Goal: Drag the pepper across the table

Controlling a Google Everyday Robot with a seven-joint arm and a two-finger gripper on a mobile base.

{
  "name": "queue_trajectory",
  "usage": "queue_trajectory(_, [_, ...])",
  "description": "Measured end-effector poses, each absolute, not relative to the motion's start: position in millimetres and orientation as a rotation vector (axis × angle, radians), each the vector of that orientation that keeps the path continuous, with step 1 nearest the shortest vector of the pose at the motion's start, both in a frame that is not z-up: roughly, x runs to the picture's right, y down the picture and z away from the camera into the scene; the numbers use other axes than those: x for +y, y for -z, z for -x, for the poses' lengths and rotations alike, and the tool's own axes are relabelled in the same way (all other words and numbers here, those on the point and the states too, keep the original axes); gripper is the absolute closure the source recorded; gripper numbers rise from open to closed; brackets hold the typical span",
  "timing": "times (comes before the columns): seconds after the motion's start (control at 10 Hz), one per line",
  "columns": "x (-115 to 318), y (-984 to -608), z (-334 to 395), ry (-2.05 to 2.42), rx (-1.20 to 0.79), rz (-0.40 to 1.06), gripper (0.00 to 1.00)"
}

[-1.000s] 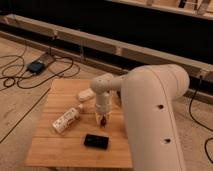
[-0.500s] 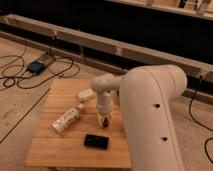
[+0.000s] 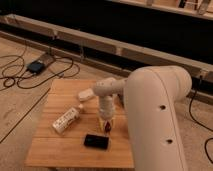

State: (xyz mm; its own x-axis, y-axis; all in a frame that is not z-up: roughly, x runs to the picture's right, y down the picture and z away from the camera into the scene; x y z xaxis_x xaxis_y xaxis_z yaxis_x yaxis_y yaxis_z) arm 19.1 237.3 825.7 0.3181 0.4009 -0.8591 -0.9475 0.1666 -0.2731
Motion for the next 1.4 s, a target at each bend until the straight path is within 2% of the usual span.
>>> queue_trajectory(1.2, [306.1, -761.0, -62.5, -1.193, 0.81, 0.989, 1.0])
queue_trajectory(1.3, [309.8, -757.9, -64.9, -1.19, 0.817, 0.995, 0.99])
queue_trajectory(1.4, [314.0, -754.6, -67.9, -1.188, 0.828, 1.002, 0.92])
